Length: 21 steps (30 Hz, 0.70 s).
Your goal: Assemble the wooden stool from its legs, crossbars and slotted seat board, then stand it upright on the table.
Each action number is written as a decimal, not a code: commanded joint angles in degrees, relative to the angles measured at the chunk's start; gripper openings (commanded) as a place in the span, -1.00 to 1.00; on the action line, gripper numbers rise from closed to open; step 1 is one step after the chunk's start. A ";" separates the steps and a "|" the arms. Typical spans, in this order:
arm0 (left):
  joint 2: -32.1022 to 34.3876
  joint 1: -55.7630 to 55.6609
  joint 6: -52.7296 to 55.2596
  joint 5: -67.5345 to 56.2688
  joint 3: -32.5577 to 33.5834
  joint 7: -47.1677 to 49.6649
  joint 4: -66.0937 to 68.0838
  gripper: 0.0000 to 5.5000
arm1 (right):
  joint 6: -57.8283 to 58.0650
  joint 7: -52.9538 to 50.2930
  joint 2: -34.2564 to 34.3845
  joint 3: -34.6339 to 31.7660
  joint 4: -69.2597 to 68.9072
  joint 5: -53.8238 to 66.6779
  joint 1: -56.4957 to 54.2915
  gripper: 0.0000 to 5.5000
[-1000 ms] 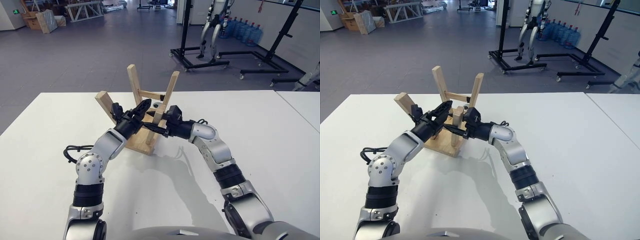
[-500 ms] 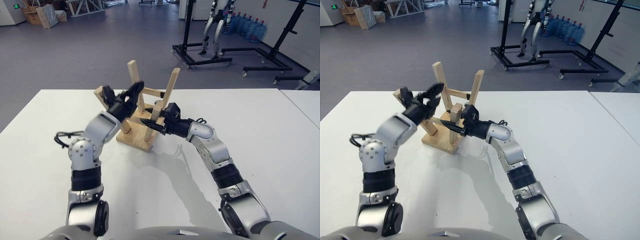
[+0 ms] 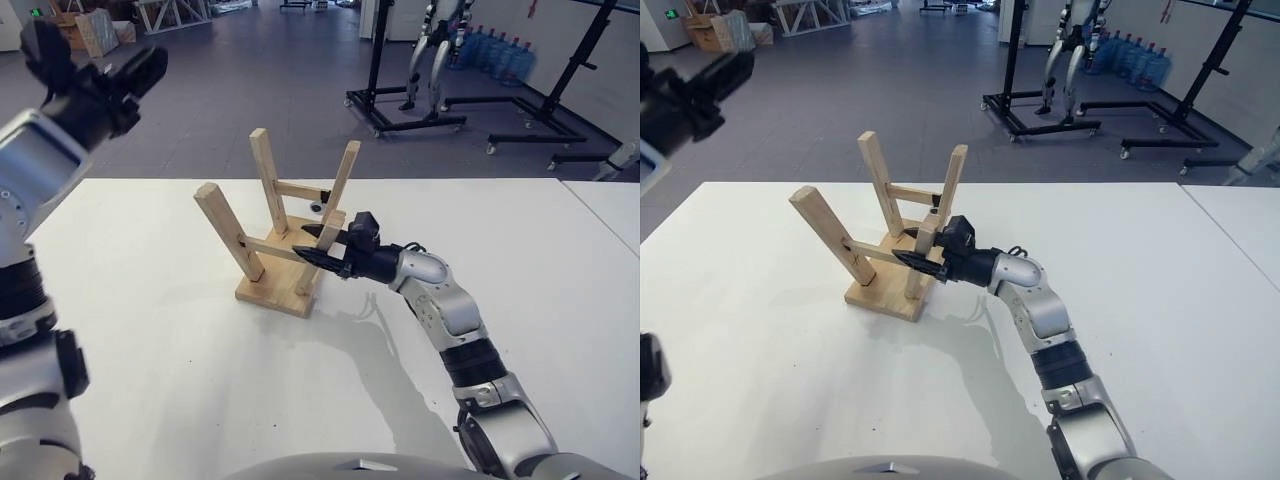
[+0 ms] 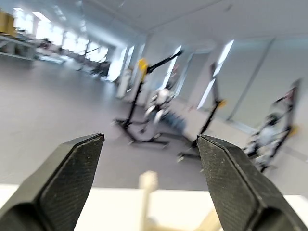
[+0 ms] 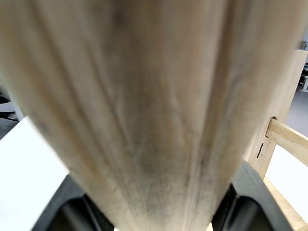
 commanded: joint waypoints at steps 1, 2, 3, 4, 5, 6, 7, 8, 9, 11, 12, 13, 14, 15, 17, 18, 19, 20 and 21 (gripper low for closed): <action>-0.23 13.89 -2.06 7.49 2.67 -7.49 0.07 0.29 | 4.68 1.99 -1.68 -1.01 -3.09 4.12 2.87 -0.25; -1.47 16.15 -3.05 8.97 3.03 -8.82 -0.06 0.29 | 5.06 2.11 -1.84 -0.99 -3.47 4.31 3.07 -0.25; -2.81 17.87 -3.92 10.34 3.41 -9.44 0.21 0.29 | 5.31 2.10 -1.89 -0.91 -3.67 4.46 3.13 -0.25; -3.83 19.12 -4.63 11.47 3.54 -10.26 0.30 0.29 | 5.40 2.08 -1.92 -0.78 -3.77 4.34 3.15 -0.25; -5.27 19.80 -4.65 11.78 4.06 -10.45 0.34 0.29 | 5.52 2.04 -1.88 -0.75 -3.86 4.27 3.17 -0.25; -6.42 20.22 -4.49 11.99 4.36 -10.68 0.04 0.29 | 5.60 2.03 -1.84 -0.73 -3.92 4.19 3.18 -0.25; -7.46 20.67 -4.15 11.96 4.85 -10.67 -0.68 0.29 | 5.67 2.07 -1.81 -0.67 -3.98 4.15 3.18 -0.25; -8.47 20.93 -3.74 11.79 5.09 -10.46 -1.65 0.29 | 5.70 2.10 -1.82 -0.63 -4.03 4.12 3.22 -0.25; -9.49 21.03 -3.28 11.47 5.08 -9.92 -2.94 0.29 | 5.64 2.09 -1.84 -0.60 -4.02 4.03 3.29 -0.25; -11.59 20.95 -2.17 10.58 4.85 -8.45 -5.90 0.29 | 5.43 2.00 -1.81 -0.52 -3.87 3.76 3.30 -0.25; -12.80 20.77 -1.60 10.06 4.59 -7.43 -7.47 0.29 | 5.32 1.91 -1.70 -0.45 -3.68 3.60 3.16 -0.25; -13.94 20.55 -1.06 9.59 4.32 -6.47 -8.97 0.29 | 5.21 1.80 -1.58 -0.37 -3.51 3.45 3.02 -0.25; -15.41 20.18 -0.41 8.76 3.90 -5.09 -10.78 0.29 | 5.08 1.65 -1.43 -0.28 -3.35 3.28 2.86 -0.25; -17.20 19.67 0.28 7.72 3.30 -3.36 -12.80 0.29 | 4.96 1.48 -1.24 -0.14 -3.13 3.10 2.66 -0.25; -20.43 18.98 1.44 5.91 1.75 0.01 -16.57 0.29 | 4.68 1.19 -0.84 0.23 -2.68 2.67 2.23 -0.25; -22.44 18.60 1.93 5.10 0.45 2.08 -18.69 0.29 | 4.59 1.02 -0.62 0.47 -2.60 2.47 2.09 -0.25; -24.33 18.25 2.24 4.30 -0.64 4.16 -20.44 0.29 | 4.53 0.87 -0.46 0.68 -2.63 2.32 2.02 -0.25; -25.97 17.96 2.55 3.57 -1.70 6.11 -22.03 0.29 | 4.47 0.83 -0.31 0.90 -2.50 2.21 1.80 -0.25; -27.68 17.66 2.89 3.20 -3.25 8.00 -23.90 0.29 | 4.45 0.75 -0.18 1.10 -2.48 2.11 1.66 -0.25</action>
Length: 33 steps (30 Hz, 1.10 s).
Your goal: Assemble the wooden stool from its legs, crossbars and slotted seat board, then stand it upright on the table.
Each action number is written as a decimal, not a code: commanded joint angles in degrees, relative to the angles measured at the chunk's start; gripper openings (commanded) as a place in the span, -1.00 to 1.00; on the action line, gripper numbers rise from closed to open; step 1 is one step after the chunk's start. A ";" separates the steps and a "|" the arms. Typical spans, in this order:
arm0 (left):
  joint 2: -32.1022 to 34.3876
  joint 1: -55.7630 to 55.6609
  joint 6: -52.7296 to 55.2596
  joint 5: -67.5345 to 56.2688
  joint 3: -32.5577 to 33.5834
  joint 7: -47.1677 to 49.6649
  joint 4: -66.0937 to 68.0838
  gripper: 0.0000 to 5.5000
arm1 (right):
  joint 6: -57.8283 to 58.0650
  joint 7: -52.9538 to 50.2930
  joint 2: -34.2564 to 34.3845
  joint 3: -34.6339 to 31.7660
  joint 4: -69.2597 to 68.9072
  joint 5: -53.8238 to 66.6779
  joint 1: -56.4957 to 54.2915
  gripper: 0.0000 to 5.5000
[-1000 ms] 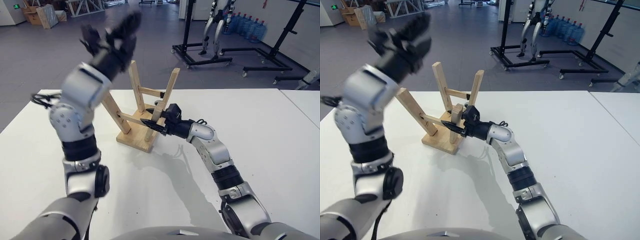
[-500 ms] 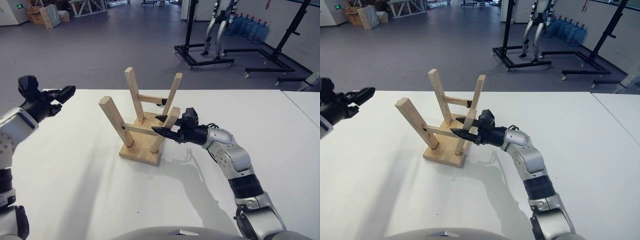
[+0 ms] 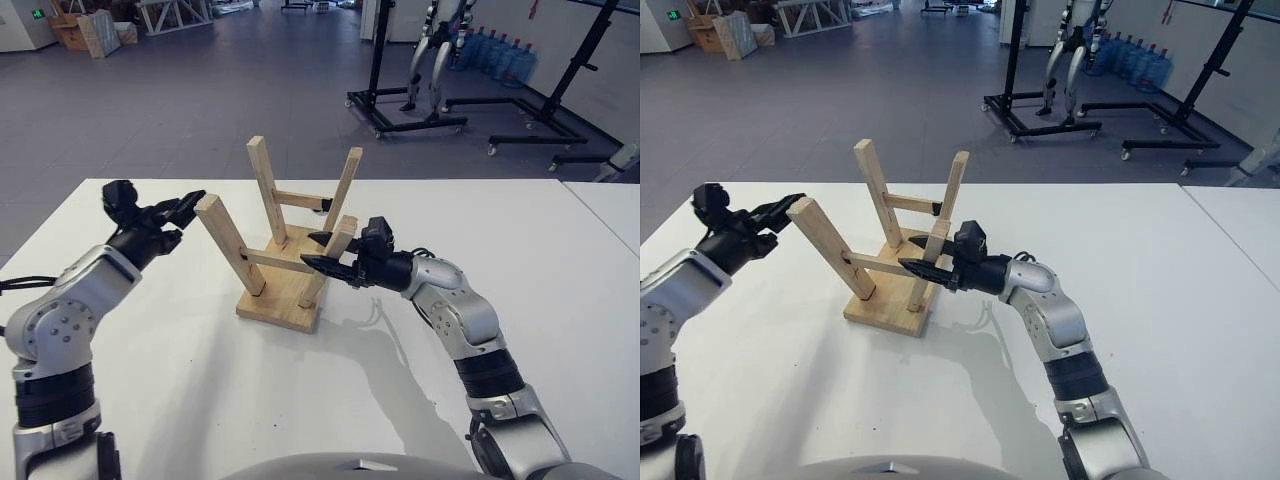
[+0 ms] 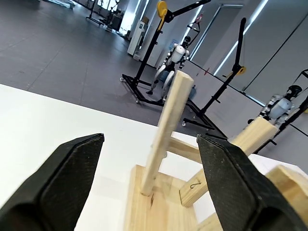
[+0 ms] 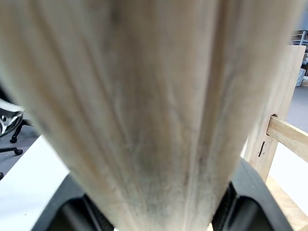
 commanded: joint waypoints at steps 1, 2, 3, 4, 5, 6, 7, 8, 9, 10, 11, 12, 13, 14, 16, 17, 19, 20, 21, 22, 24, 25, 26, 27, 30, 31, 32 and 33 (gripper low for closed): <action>-6.26 -2.24 2.27 -3.44 -5.64 6.40 -7.14 0.29 | 1.54 -0.57 1.02 1.62 1.40 -0.43 -0.81 -0.25; -7.35 -2.37 2.44 -3.90 -6.24 7.83 -8.14 0.29 | 1.56 -0.58 1.13 1.76 1.52 -0.47 -1.02 -0.25; -7.81 -2.47 2.51 -3.99 -6.27 8.76 -8.43 0.29 | 1.56 -0.64 1.25 1.85 1.57 -0.49 -1.10 -0.25; -7.70 -2.59 2.53 -4.10 -5.40 9.27 -7.77 0.29 | 1.55 -0.74 1.29 1.84 1.52 -0.49 -1.03 -0.25; -7.21 -2.66 2.62 -4.06 -4.54 9.36 -7.01 0.29 | 1.50 -0.84 1.29 1.78 1.47 -0.50 -0.89 -0.25; -6.63 -2.68 2.70 -3.97 -3.70 9.30 -6.29 0.29 | 1.44 -0.88 1.24 1.68 1.46 -0.49 -0.78 -0.25; -6.07 -2.73 2.74 -4.12 -2.72 9.24 -5.47 0.29 | 1.35 -0.92 1.17 1.54 1.53 -0.49 -0.72 -0.25; -5.66 -2.74 2.82 -4.14 -2.20 9.13 -5.06 0.29 | 1.27 -0.95 1.14 1.43 1.61 -0.46 -0.74 -0.25; -5.41 -2.74 2.89 -4.22 -1.90 9.12 -4.80 0.29 | 1.21 -0.97 1.15 1.37 1.71 -0.43 -0.81 -0.25; -5.32 -2.70 2.95 -4.29 -1.96 9.14 -4.72 0.29 | 1.13 -1.01 1.30 1.34 1.85 -0.43 -0.99 -0.25; -5.47 -2.63 2.98 -4.18 -2.26 9.18 -4.75 0.29 | 1.04 -1.06 1.53 1.35 2.04 -0.45 -1.19 -0.25; -5.67 -2.57 3.00 -4.23 -2.44 9.26 -4.73 0.29 | 0.95 -1.10 1.74 1.38 2.20 -0.47 -1.36 -0.25; -5.87 -2.45 3.04 -4.30 -2.62 9.27 -4.70 0.29 | 0.88 -1.22 1.90 1.40 2.15 -0.47 -1.32 -0.25; -5.99 -2.26 3.04 -4.26 -2.70 9.17 -4.59 0.29 | 0.81 -1.33 2.05 1.39 2.12 -0.43 -1.29 -0.25; -5.80 -1.27 3.18 -4.35 -2.06 8.42 -3.18 0.29 | 0.75 -1.52 2.35 1.26 2.11 -0.28 -1.33 -0.25; -5.60 -0.88 3.27 -4.29 -1.83 8.04 -2.66 0.29 | 0.76 -1.58 2.45 1.21 2.09 -0.23 -1.34 -0.25; -5.50 0.41 3.07 -4.25 -0.14 7.21 0.49 0.29 | 0.93 -1.91 2.84 1.05 2.14 -0.03 -1.67 -0.25; -5.65 0.93 2.81 -4.45 0.95 6.94 2.14 0.29 | 1.04 -2.05 3.05 1.03 2.20 0.03 -1.90 -0.25; -5.88 1.39 2.44 -4.72 2.29 6.81 4.16 0.29 | 1.16 -2.25 3.38 1.07 2.36 0.07 -2.31 -0.25; -6.27 1.53 1.95 -5.26 3.71 7.06 6.28 0.29 | 1.26 -2.45 3.73 1.15 2.56 0.11 -2.76 -0.25; -6.74 1.65 1.21 -6.22 5.85 7.28 9.28 0.29 | 1.40 -2.75 4.38 1.41 2.88 0.13 -3.49 -0.25; -6.89 1.57 0.89 -6.47 6.67 7.26 10.66 0.29 | 1.45 -2.82 4.71 1.48 3.07 0.07 -3.78 -0.25; -6.86 1.69 0.75 -6.48 7.26 6.89 11.55 0.29 | 1.49 -2.81 5.05 1.59 3.17 0.02 -3.98 -0.25; -6.93 1.77 0.61 -6.52 7.76 6.77 12.20 0.29 | 1.48 -2.81 5.30 1.66 3.20 0.00 -4.07 -0.25; -6.98 1.69 0.48 -6.34 8.61 6.29 13.31 0.29 | 1.40 -2.69 5.66 1.70 3.21 0.10 -3.96 -0.25; -7.00 1.69 0.43 -6.23 8.78 6.14 13.53 0.29 | 1.32 -2.67 5.69 1.73 3.23 0.04 -3.87 -0.12; -6.99 1.81 0.34 -5.92 8.86 5.87 13.77 0.29 | 1.05 -2.74 5.66 1.76 3.24 -0.18 -3.62 -0.09; -6.98 1.91 0.28 -5.68 8.91 5.66 13.96 0.29 | 0.82 -2.79 5.66 1.75 3.28 -0.43 -3.44 -0.01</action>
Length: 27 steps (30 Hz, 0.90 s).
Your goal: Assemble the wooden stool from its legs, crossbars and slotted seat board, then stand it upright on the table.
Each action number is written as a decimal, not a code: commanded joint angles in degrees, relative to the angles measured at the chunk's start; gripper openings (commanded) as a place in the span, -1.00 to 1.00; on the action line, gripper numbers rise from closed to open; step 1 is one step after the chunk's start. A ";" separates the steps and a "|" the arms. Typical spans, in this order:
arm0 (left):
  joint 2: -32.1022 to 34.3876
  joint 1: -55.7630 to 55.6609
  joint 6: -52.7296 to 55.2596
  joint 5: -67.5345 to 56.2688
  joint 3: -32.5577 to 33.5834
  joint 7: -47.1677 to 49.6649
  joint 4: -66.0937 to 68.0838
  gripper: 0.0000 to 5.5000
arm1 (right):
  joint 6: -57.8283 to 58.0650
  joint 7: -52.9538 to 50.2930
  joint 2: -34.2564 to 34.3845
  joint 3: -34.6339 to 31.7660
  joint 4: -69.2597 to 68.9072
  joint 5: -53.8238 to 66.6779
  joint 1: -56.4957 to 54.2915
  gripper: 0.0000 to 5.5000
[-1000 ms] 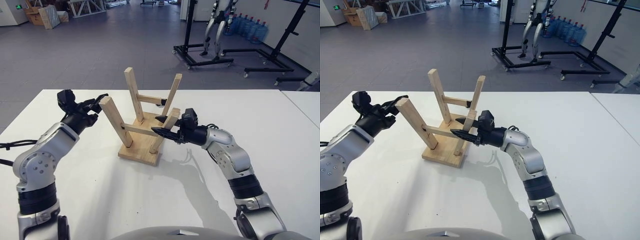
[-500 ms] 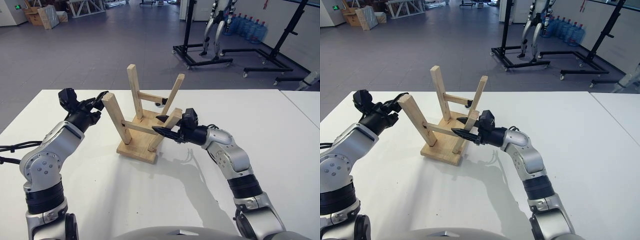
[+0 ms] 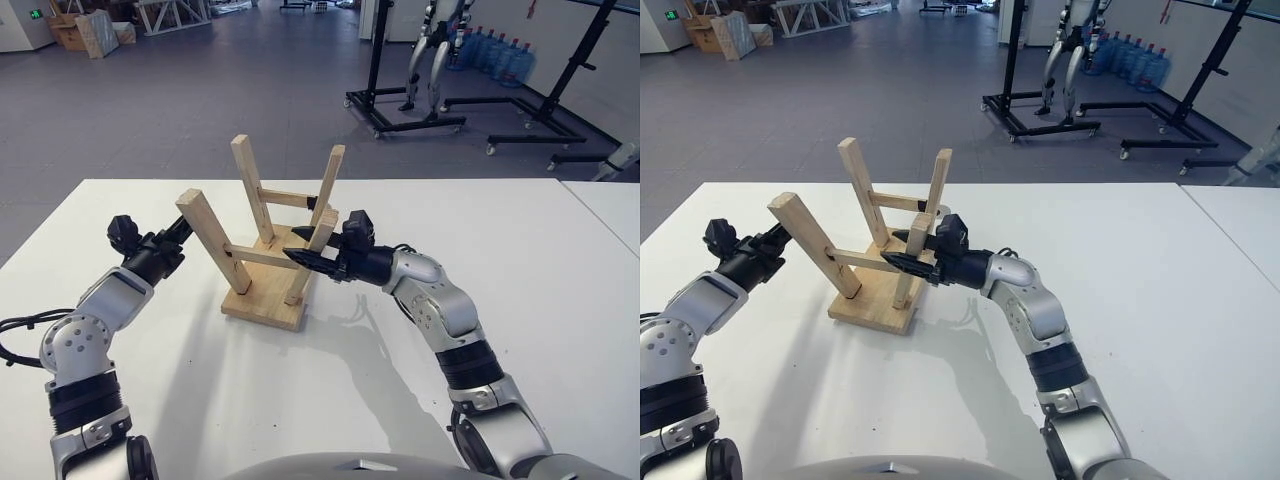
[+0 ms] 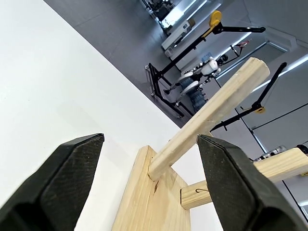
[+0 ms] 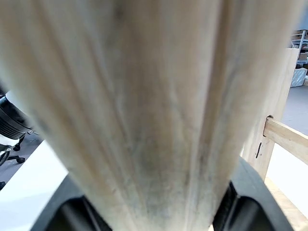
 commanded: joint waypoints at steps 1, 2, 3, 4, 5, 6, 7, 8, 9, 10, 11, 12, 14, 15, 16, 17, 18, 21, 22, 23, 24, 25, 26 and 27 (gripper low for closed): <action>-0.30 0.57 -0.37 0.83 0.29 -0.74 0.83 0.29 | -0.29 -0.32 0.39 0.00 0.66 -0.04 -0.08 0.02; -0.34 0.66 -0.38 0.96 0.30 -0.85 0.85 0.29 | -0.46 -0.32 0.36 0.00 0.73 -0.28 0.06 0.10; -0.39 0.73 -0.40 1.07 0.29 -0.94 0.85 0.29 | -0.64 -0.36 0.36 0.01 0.83 -0.49 0.15 0.15; -0.47 0.87 -0.45 1.25 0.24 -1.07 0.81 0.29 | -0.76 -0.40 0.36 0.01 0.86 -0.58 0.25 0.21; -0.55 0.95 -0.50 1.38 0.20 -1.15 0.79 0.29 | -0.72 -0.41 0.39 0.01 0.88 -0.52 0.33 0.28; -0.61 1.02 -0.58 1.57 0.12 -1.29 0.73 0.29 | -0.43 -0.19 0.30 0.07 0.84 -0.39 0.42 0.30; -0.65 0.96 -0.67 1.82 0.05 -1.42 0.73 0.29 | -0.11 0.20 -0.01 0.14 0.69 -0.22 0.67 0.30; -0.32 0.74 -0.89 2.17 0.22 -1.62 0.87 0.29 | 0.03 0.85 -0.64 0.10 0.45 -0.06 1.19 0.30; 0.07 0.44 -1.10 2.51 0.39 -1.83 1.06 0.29 | 0.14 1.46 -1.27 -0.06 0.20 0.15 1.68 0.30; 0.82 -0.05 -1.38 2.92 0.83 -2.11 1.44 0.29 | 0.53 2.31 -2.11 -0.51 -0.26 0.83 2.26 0.30; 1.78 -0.53 -1.60 3.44 1.35 -2.54 1.87 0.29 | 0.97 3.20 -2.87 -1.01 -0.78 1.66 2.74 0.30; 3.16 -1.04 -1.91 4.29 1.89 -3.10 2.51 0.29 | 1.51 4.22 -3.64 -1.65 -1.46 2.80 3.12 0.30; 5.62 -2.15 -2.51 5.99 2.78 -4.04 4.03 0.29 | 2.33 5.18 -4.26 -3.83 -2.26 5.60 2.84 0.30; 6.88 -2.67 -2.90 7.07 3.11 -4.55 4.91 0.29 | 2.40 5.39 -4.31 -5.10 -2.37 6.97 2.21 0.30; 8.24 -3.22 -3.47 8.21 3.80 -5.17 6.32 0.29 | 2.67 5.47 -4.22 -6.60 -2.52 8.63 1.25 0.30; 9.52 -3.68 -4.07 9.38 4.46 -5.81 7.68 0.29 | 2.82 5.65 -4.14 -7.72 -2.45 9.92 0.26 0.30; 10.92 -4.32 -4.61 10.41 5.23 -6.34 9.16 0.29 | 2.88 6.00 -4.19 -8.48 -2.23 10.86 -0.73 0.30; 16.84 -5.28 -1.70 9.42 7.57 -10.15 8.60 0.29 | 3.62 8.25 -5.10 -9.54 -1.87 12.96 -1.95 0.30; 20.17 -5.31 1.45 6.55 8.67 -12.78 6.45 0.29 | 4.53 9.67 -5.90 -10.36 -2.53 14.55 -1.71 0.30; 24.34 -5.10 5.60 2.58 10.34 -16.29 4.39 0.29 | 5.63 10.96 -6.87 -11.52 -3.18 16.51 -1.56 0.30; 27.96 -4.33 8.99 -0.54 11.82 -19.82 2.57 0.29 | 6.66 11.88 -7.60 -12.49 -3.55 18.22 -1.63 0.30; 30.41 -3.71 11.51 -2.77 12.58 -22.85 1.46 0.29 | 7.51 12.26 -8.12 -13.26 -3.98 19.53 -1.60 0.30; 32.73 -1.81 13.71 -4.73 12.75 -28.01 -0.82 0.29 | 7.99 12.45 -8.56 -13.96 -4.46 20.44 -1.39 0.30; 34.29 0.66 15.31 -6.35 12.67 -33.15 -3.42 0.29 | 8.21 12.82 -8.99 -14.51 -4.98 21.21 -1.11 0.30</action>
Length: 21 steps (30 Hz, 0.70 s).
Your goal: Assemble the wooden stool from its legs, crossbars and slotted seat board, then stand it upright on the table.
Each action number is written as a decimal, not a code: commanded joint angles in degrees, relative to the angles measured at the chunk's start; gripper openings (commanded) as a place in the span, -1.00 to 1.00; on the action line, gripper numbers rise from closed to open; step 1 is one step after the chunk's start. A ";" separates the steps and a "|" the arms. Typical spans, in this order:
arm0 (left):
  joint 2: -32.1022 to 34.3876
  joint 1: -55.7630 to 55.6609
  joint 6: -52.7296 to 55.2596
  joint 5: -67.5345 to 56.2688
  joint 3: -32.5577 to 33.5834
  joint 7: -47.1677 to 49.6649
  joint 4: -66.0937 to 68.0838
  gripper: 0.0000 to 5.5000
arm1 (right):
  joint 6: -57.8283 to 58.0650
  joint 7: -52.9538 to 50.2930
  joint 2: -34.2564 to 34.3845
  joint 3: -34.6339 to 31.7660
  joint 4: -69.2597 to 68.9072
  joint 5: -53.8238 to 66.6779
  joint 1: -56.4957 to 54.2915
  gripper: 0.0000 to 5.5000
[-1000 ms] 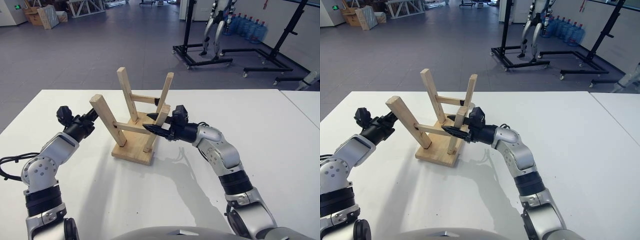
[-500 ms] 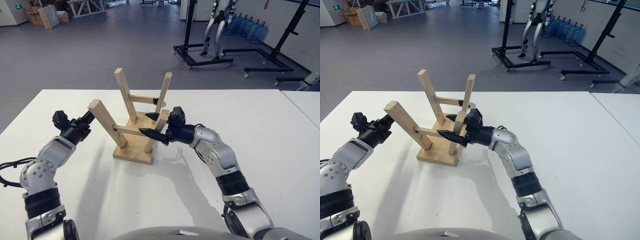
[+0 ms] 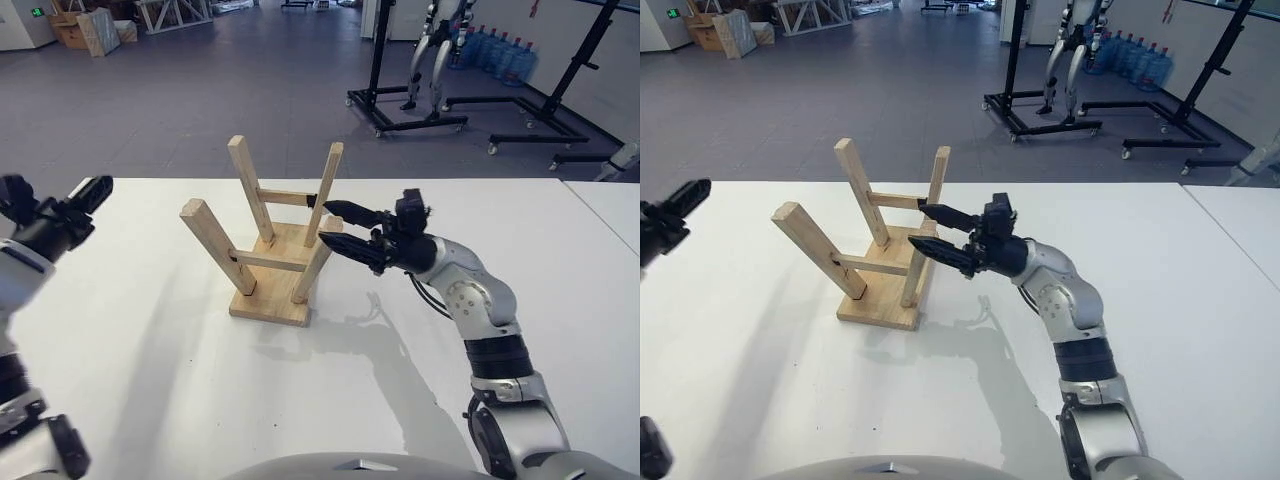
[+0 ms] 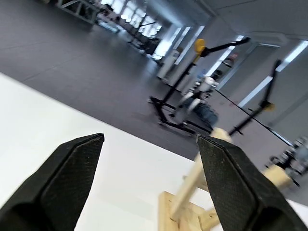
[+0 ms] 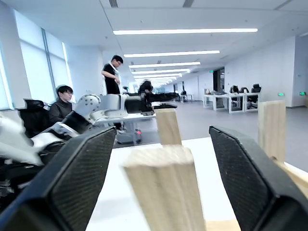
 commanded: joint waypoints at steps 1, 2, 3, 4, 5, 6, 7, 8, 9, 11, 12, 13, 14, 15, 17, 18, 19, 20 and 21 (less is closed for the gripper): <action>4.95 9.28 7.25 -5.41 0.44 -16.66 -9.05 0.29 | 1.88 1.95 -1.98 -2.22 -2.22 3.56 -0.03 0.30; 5.10 13.34 8.02 -5.74 0.63 -21.22 -12.05 0.29 | 2.48 3.11 -2.91 -2.95 -2.30 4.71 -0.11 0.30; 4.82 17.37 7.95 -4.85 0.63 -24.72 -14.11 0.29 | 2.85 4.31 -4.03 -3.74 -1.84 5.42 -0.51 0.30; 4.37 21.83 6.80 -2.22 -0.25 -27.80 -15.77 0.29 | 2.24 5.48 -5.41 -4.21 -0.51 4.67 -1.26 0.30; 4.15 25.55 5.25 0.87 -1.55 -30.04 -16.98 0.29 | 1.03 6.34 -6.56 -4.43 1.00 3.15 -1.95 0.30; 4.09 29.64 2.73 5.12 -3.84 -32.38 -18.40 0.29 | -1.17 7.10 -7.65 -4.43 3.09 0.78 -2.76 0.30; 4.02 32.42 0.80 8.36 -5.62 -33.90 -19.48 0.29 | -3.28 7.70 -8.43 -4.28 4.86 -1.23 -3.47 0.30; 4.04 34.14 -0.67 10.81 -7.03 -34.79 -20.41 0.29 | -5.44 8.18 -8.98 -4.12 6.37 -3.08 -4.06 0.30; 3.44 34.75 -1.63 12.24 -8.71 -34.71 -21.49 0.29 | -9.29 8.01 -9.60 -3.71 8.83 -6.45 -4.99 0.30; 1.32 33.85 -2.81 13.60 -11.89 -33.22 -22.77 0.29 | -17.33 5.39 -9.65 -3.11 14.97 -13.36 -7.74 0.30; 0.07 32.98 -3.21 13.95 -13.45 -32.21 -23.20 0.29 | -21.23 3.13 -9.14 -2.85 18.03 -16.75 -9.22 0.30; -1.80 31.28 -3.16 13.88 -15.13 -29.99 -23.48 0.29 | -24.85 1.03 -8.06 -2.40 20.21 -19.44 -10.32 0.30; -3.68 29.65 -3.07 13.66 -16.62 -27.73 -23.81 0.29 | -28.37 -1.69 -6.62 -1.80 22.41 -22.19 -11.44 0.30; -5.70 27.97 -2.67 13.07 -18.22 -25.22 -24.33 0.29 | -31.17 -3.25 -4.95 -0.96 23.86 -23.98 -11.93 0.30; -8.94 25.47 -2.23 12.47 -21.08 -21.40 -25.49 0.29 | -35.81 -5.61 -1.87 0.70 25.77 -26.49 -12.06 0.30; -10.24 24.40 -2.05 12.12 -22.38 -20.05 -25.86 0.29 | -37.14 -5.82 -0.32 1.58 25.80 -26.67 -11.65 0.30; -11.27 23.51 -1.97 11.90 -23.48 -18.97 -26.10 0.29 | -38.28 -5.98 1.05 2.46 25.80 -26.87 -11.30 0.30; -12.07 22.74 -1.85 11.63 -24.48 -18.06 -26.27 0.29 | -39.34 -5.70 2.15 3.28 25.82 -26.97 -11.00 0.30; -12.61 22.55 -1.81 11.30 -25.24 -17.45 -26.74 0.29 | -40.60 -5.47 3.06 4.09 26.24 -27.37 -11.01 0.30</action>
